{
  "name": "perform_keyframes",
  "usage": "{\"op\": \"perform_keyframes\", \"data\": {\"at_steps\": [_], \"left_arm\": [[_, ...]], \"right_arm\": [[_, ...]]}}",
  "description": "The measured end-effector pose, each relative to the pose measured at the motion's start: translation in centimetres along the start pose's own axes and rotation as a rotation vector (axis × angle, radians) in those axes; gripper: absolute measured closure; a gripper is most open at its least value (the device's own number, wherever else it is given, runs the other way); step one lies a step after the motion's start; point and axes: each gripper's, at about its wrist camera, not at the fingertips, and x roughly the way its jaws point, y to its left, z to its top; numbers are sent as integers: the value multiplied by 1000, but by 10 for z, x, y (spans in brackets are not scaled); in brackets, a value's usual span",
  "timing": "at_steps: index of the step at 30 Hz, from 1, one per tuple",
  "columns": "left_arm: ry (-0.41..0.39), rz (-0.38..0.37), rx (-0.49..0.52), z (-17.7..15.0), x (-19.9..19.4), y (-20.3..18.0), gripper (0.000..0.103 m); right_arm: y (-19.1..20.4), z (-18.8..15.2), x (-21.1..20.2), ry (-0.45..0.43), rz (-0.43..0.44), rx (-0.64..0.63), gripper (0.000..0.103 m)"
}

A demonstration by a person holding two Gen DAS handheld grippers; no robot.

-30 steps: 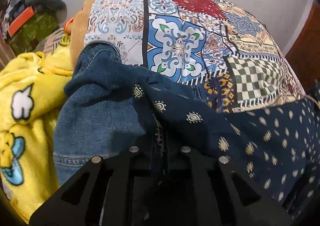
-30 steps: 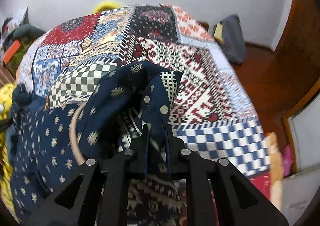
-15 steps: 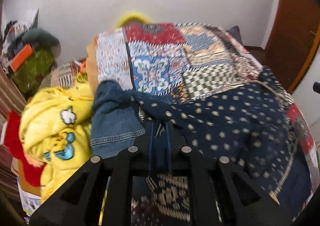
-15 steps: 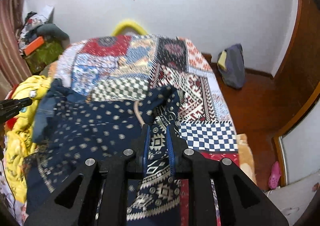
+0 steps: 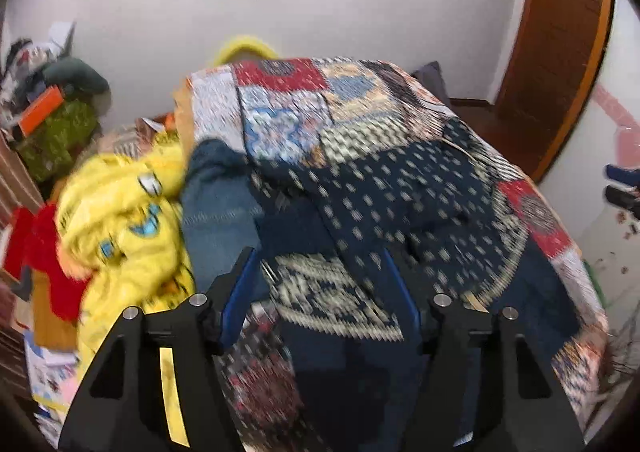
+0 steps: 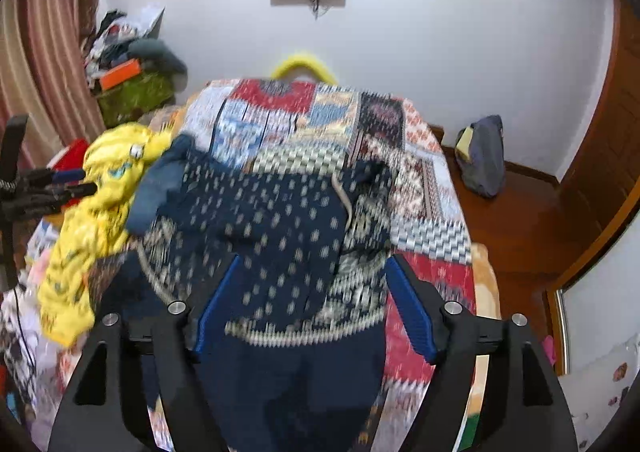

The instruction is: Fold large clothes

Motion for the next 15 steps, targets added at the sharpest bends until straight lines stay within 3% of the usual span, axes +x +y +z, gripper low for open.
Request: {"op": "perform_keyframes", "data": {"at_steps": [8,15], "left_arm": [[147,-50,-19,-71,14,-1,35],[320,-122,-142,-137,54,7,35]], "right_arm": [[-2,-60,25,151,37,28,32],[-23,-112,52,264,60,143,32]]}}
